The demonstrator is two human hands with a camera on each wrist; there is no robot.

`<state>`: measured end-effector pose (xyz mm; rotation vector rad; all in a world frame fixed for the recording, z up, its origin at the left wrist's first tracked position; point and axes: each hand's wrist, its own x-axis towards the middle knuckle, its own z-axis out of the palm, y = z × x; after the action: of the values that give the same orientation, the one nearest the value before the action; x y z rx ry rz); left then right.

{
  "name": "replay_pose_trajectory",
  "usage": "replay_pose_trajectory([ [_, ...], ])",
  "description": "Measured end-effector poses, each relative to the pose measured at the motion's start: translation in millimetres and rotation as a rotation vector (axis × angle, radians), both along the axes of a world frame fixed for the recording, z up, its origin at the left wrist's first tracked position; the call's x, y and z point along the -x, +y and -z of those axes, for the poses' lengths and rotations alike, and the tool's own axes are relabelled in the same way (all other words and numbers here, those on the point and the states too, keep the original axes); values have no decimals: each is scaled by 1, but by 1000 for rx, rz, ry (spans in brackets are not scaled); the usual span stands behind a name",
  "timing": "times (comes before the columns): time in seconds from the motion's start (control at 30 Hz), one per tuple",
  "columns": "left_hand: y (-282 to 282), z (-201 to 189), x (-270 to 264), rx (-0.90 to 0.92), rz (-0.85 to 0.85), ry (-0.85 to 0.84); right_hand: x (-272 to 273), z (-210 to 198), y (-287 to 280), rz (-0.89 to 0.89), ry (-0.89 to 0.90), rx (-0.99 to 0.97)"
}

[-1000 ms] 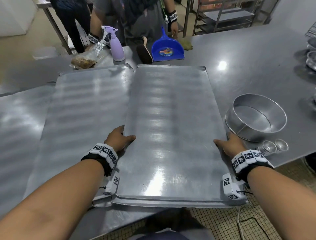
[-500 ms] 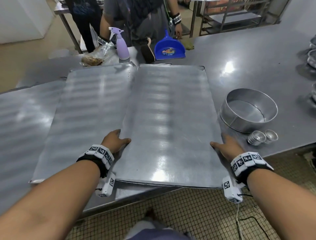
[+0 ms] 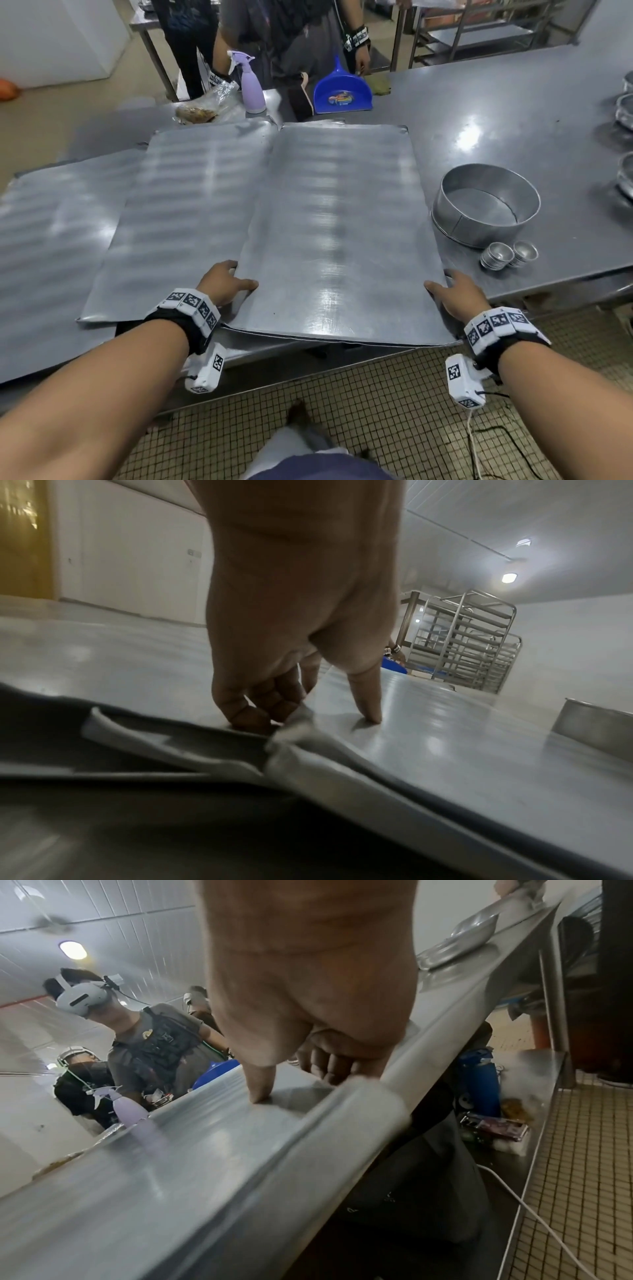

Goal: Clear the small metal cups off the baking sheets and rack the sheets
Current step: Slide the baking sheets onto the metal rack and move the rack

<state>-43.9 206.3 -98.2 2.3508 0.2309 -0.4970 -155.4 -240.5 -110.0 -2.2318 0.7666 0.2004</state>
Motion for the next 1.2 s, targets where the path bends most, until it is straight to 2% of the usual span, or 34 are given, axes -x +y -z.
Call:
replay_pose_trajectory([
  [0.2, 14, -17, 17, -43, 105, 102, 16, -4, -27, -86, 71, -176],
  [0.27, 18, -20, 23, -32, 142, 141, 22, -1, -35, -116, 91, -179],
  [0.37, 23, -18, 31, 3, 211, 169, 27, 3, -42, -71, 80, -231],
  [0.67, 21, -7, 41, 154, 38, 96, 20, -8, -39, -133, 53, -94],
  [0.87, 21, -12, 38, 175, 4, 101, 23, -9, -40, -167, 21, -69],
  [1.03, 14, -17, 39, 496, -41, 74, 27, -14, -40, -149, -49, -80],
  [1.1, 6, -17, 39, 557, -18, 17, 24, -24, -37, -133, -69, -71],
  [1.2, -7, -18, 40, 575, -74, -36, 21, -31, -31, -88, -91, -64],
])
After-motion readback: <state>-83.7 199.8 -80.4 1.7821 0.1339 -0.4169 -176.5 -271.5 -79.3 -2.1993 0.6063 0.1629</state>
